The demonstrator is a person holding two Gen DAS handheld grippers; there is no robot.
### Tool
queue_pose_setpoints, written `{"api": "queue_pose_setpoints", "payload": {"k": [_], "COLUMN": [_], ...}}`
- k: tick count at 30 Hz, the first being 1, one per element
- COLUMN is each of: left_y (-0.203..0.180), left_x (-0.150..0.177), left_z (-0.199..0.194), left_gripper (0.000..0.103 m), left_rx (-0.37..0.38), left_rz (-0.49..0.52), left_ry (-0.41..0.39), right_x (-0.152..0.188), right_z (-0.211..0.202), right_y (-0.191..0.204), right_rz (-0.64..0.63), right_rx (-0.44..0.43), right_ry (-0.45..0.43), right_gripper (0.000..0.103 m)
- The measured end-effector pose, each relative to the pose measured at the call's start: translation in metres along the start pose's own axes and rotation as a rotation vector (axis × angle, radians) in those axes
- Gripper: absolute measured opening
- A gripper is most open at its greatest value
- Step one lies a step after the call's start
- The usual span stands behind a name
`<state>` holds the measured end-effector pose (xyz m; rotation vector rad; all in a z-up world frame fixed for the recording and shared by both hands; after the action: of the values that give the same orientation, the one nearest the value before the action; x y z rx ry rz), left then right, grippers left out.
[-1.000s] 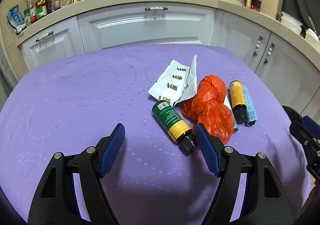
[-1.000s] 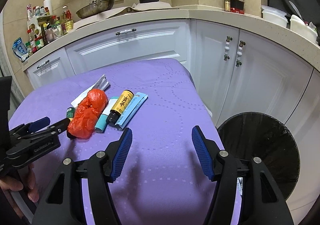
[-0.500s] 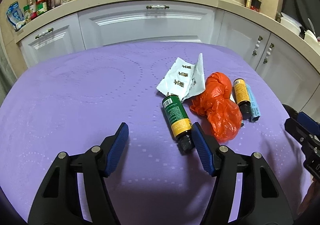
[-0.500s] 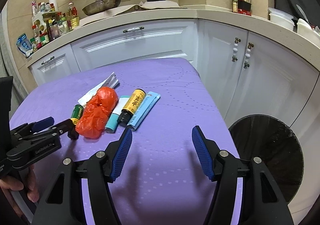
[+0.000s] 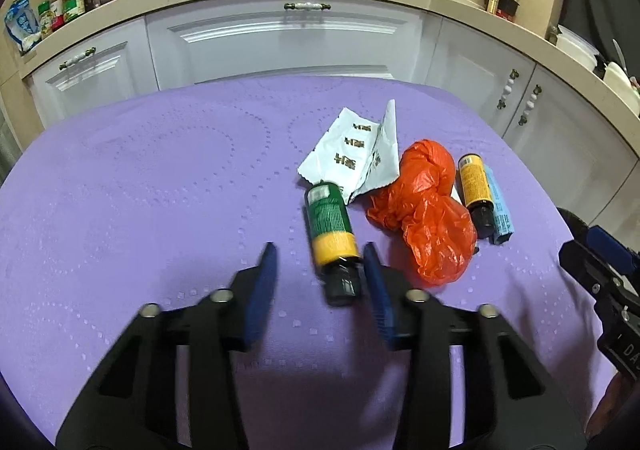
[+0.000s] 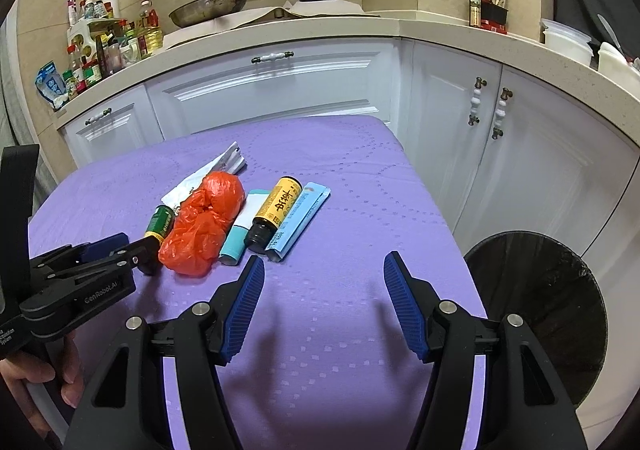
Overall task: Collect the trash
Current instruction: 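Move the left tool back to the table and grasp the green-yellow bottle, then grasp the red plastic bag with the right tool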
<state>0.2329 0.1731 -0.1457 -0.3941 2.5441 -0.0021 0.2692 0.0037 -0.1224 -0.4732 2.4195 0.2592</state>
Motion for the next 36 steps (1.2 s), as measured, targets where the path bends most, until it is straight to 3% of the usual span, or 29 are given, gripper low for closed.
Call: {"api": "queue_pose_setpoints", "payload": {"k": [2, 11, 25, 30, 34, 36], "left_y": [0.002, 0.034, 0.132, 0.151, 0.156, 0.156], "left_x": [0.002, 0.009, 0.021, 0.022, 0.022, 0.023], "left_z": [0.002, -0.013, -0.036, -0.041, -0.045, -0.045], "left_gripper": [0.023, 0.022, 0.022, 0.022, 0.022, 0.022], "left_rx": [0.013, -0.010, -0.122, -0.133, -0.136, -0.133], "left_rz": [-0.001, -0.032, -0.136, -0.156, -0.159, -0.161], "left_ry": [0.013, -0.016, -0.043, -0.050, -0.060, -0.061], "right_x": [-0.001, -0.009, -0.022, -0.014, -0.010, -0.011], "right_z": [0.001, 0.007, 0.039, 0.057, 0.061, 0.057], "right_y": [0.004, 0.039, 0.105, 0.107, 0.104, 0.103], "right_rz": [-0.006, -0.057, -0.168, -0.179, -0.170, -0.169], "right_rx": [-0.005, -0.041, -0.063, -0.034, -0.034, -0.039], "right_ry": [0.001, 0.001, 0.045, 0.107, 0.132, 0.122], "right_gripper": [0.061, 0.061, 0.060, 0.053, 0.030, 0.026]}}
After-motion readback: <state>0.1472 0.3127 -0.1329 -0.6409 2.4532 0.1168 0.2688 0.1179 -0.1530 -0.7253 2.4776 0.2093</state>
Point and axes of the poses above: each gripper's, at about its wrist camera, not at the fingertips, and z roughly the way its jaws point, y to its left, x to its underside, the point moved 10 cm from there along z, roughly the way its jaws point, and after that the axes turned 10 degrees about y, right-handed, at the moved point
